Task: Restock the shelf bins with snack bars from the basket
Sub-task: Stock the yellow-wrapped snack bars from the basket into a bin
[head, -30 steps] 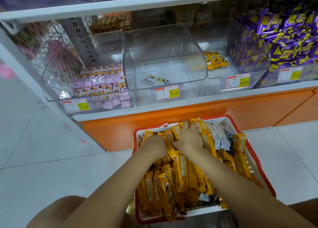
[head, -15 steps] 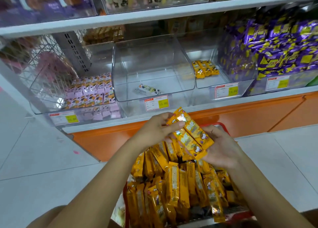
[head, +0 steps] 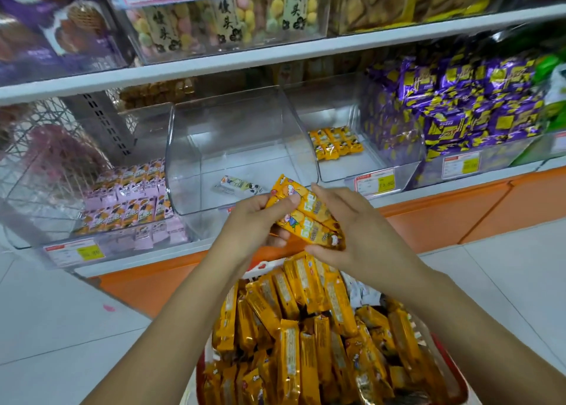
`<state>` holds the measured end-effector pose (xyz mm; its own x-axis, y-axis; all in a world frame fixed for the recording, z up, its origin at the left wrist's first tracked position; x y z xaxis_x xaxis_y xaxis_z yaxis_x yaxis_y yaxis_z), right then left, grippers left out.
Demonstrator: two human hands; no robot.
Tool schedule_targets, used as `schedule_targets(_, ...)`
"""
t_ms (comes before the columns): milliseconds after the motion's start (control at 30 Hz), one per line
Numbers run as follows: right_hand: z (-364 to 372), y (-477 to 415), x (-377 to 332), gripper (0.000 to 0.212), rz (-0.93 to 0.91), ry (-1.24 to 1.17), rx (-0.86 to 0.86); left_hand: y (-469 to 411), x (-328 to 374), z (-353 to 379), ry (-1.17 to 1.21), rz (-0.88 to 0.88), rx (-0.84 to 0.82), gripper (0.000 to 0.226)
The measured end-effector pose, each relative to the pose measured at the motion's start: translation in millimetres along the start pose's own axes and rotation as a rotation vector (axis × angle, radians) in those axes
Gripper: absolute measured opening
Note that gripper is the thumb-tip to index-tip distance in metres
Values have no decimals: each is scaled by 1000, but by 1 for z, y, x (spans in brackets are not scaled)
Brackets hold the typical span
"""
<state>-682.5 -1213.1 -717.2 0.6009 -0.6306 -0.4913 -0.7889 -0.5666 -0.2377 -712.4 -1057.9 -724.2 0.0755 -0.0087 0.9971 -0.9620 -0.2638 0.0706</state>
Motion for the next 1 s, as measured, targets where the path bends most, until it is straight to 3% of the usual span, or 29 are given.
schedule_targets(100, -9, -18, -7, 82, -88, 178, 151, -10, 12, 0, 8, 66, 8, 24)
schedule_targets(167, -22, -33, -5, 82, -24, 114, 182, -17, 20, -6, -51, 147, 53, 27)
schedule_targets(300, -58, -81, 33, 59, 286, -185, 227, -27, 24, -34, -584, 374, 202, 16)
schedule_targets(367, -65, -115, 65, 39, 475, -124, 112, -30, 17, -40, -708, 343, 174, 13)
schedule_targets(433, -57, -140, 90, 25, 584, -13, -137, -33, 6, -42, -799, 289, 110, 18)
schedule_targets(533, -29, -159, 107, 30, 708, 1, -458, -35, 1, -41, -873, 279, 61, 26)
schedule_targets(600, -8, -171, 109, 30, 704, 50, -539, -35, 0, -41, -887, 282, 53, 26)
schedule_targets(800, 25, -186, 101, 41, 657, 333, -524, -36, -1, -39, -929, 287, 26, 26)
schedule_targets(833, 30, -187, 100, 47, 657, 336, -523, -37, -1, -40, -932, 289, 24, 26)
schedule_targets(933, 46, -182, 102, 99, 720, 334, -554, -38, -3, -40, -949, 287, 10, 26)
schedule_targets(1000, 53, -181, 104, 101, 731, 310, -532, -38, -3, -39, -956, 284, 1, 26)
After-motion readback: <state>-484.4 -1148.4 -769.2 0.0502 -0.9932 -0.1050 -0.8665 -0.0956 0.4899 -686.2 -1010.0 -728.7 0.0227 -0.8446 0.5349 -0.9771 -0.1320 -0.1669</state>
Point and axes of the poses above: each hand's wrist, its own y-axis away from the middle knuckle, its own z-axis out of the palm, x = y × z, the point moved 5 cm from there along -y, towards the middle knuckle, and after that the axes turned 10 degrees about z, right-handed, at the moved point
